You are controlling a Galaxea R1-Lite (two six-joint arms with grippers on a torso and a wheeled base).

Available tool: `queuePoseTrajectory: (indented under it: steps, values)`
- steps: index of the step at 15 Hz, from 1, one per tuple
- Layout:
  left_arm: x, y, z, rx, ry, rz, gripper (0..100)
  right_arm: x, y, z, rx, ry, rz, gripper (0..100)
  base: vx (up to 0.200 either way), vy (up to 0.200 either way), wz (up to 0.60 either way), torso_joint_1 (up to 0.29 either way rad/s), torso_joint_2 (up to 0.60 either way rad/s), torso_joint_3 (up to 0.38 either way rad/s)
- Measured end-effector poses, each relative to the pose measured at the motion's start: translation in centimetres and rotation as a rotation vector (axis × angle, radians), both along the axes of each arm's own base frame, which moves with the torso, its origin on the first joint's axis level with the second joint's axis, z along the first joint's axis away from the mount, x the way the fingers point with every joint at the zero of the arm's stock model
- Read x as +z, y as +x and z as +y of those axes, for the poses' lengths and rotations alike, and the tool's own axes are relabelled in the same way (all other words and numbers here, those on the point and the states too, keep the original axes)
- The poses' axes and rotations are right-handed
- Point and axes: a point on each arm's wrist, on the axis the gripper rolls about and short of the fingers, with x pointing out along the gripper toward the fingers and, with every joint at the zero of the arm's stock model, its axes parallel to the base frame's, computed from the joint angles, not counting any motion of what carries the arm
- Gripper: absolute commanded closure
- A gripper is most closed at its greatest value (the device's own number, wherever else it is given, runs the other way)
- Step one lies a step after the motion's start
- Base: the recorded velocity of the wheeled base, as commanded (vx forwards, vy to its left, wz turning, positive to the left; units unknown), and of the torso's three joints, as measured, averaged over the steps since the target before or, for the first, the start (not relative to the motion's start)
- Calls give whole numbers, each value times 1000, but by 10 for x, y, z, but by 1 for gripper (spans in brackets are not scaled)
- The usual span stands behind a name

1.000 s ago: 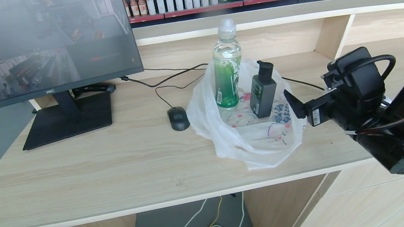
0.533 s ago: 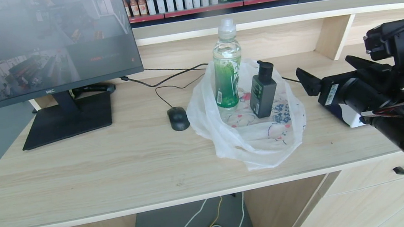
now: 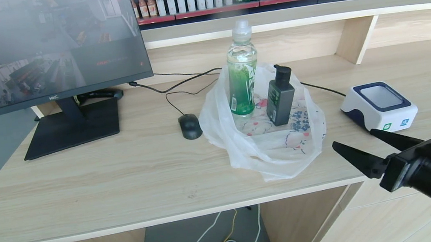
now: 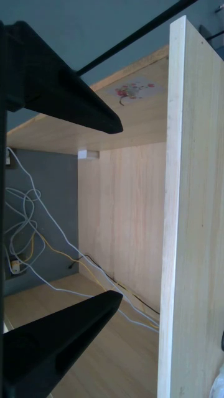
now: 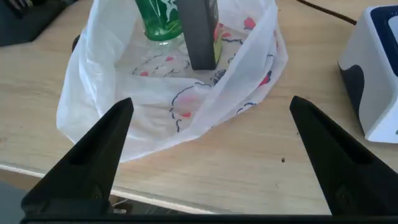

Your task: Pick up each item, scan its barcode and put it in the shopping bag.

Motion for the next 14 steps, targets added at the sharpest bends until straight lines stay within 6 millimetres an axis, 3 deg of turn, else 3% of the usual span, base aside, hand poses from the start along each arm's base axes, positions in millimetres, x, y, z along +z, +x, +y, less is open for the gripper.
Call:
queuePoseTrajectory:
  steps: [3, 8, 14]
  values:
    - [0, 0, 0, 0, 0, 0, 0, -22, -28, -13, 13, -8, 55, 0, 0, 0, 0, 0, 0, 0]
    - [0, 0, 0, 0, 0, 0, 0, -30, -53, -24, 25, -91, 110, 0, 0, 0, 0, 0, 0, 0]
    - [0, 0, 0, 0, 0, 0, 0, -58, -128, -56, 97, -237, 246, 0, 0, 0, 0, 0, 0, 0]
